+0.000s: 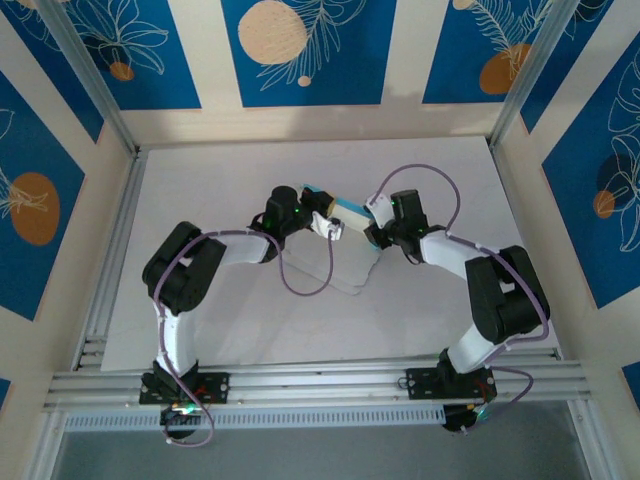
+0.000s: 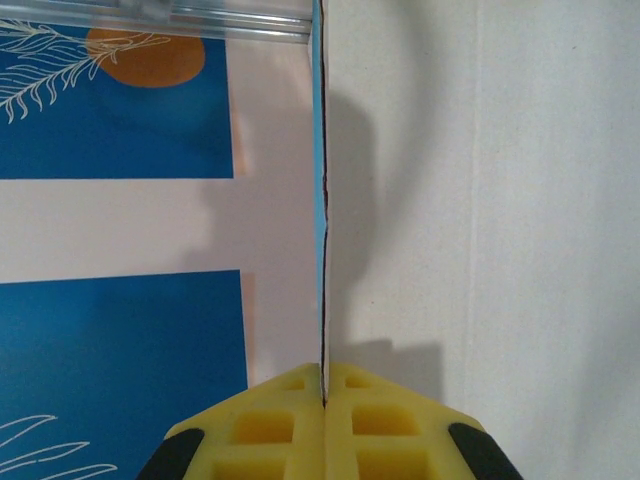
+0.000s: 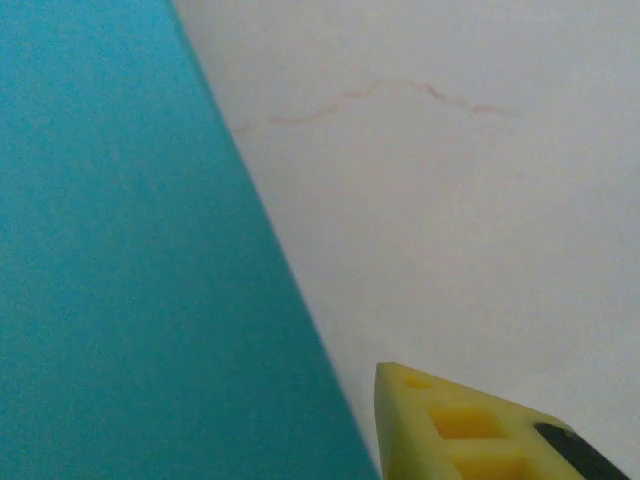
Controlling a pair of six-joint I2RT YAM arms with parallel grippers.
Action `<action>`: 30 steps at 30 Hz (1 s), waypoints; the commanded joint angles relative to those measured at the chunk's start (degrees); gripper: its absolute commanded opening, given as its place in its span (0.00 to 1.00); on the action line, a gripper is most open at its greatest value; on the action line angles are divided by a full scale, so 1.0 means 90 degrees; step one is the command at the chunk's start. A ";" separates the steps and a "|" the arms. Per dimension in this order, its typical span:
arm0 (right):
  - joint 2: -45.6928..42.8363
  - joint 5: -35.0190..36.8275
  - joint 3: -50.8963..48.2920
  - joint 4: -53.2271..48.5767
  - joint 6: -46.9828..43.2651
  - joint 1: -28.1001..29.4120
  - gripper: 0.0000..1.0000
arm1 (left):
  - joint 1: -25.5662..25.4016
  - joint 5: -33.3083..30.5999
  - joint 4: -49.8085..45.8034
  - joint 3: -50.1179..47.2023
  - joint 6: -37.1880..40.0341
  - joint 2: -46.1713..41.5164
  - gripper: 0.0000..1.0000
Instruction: Fold the paper box
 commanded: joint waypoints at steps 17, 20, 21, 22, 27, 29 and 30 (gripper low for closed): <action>-0.0558 -0.1418 -0.0388 -0.0101 0.0215 -0.0541 0.31 | -0.0078 0.0329 -0.0430 -0.0026 -0.0111 -0.0023 0.00; -0.0491 -0.1356 -0.0417 -0.0156 0.0153 -0.0501 0.31 | -0.0069 0.0329 -0.0447 -0.0021 -0.0121 -0.0026 0.00; -0.0467 -0.1301 -0.0431 -0.0165 0.0129 -0.0482 0.33 | -0.0069 0.0329 -0.0449 -0.0016 -0.0121 -0.0018 0.00; -0.0438 -0.1234 -0.0452 -0.0168 0.0117 -0.0450 0.34 | -0.0070 0.0338 -0.0447 -0.0016 -0.0130 -0.0019 0.00; -0.0318 -0.1087 -0.0515 -0.0168 0.0076 -0.0355 0.34 | -0.0077 0.0336 -0.0430 -0.0026 -0.0130 -0.0024 0.00; -0.0286 -0.1042 -0.0530 -0.0159 0.0080 -0.0332 0.34 | -0.0078 0.0327 -0.0430 -0.0034 -0.0124 -0.0018 0.00; -0.0275 -0.1031 -0.0544 -0.0135 0.0097 -0.0310 0.34 | -0.0070 0.0328 -0.0430 -0.0026 -0.0121 -0.0014 0.00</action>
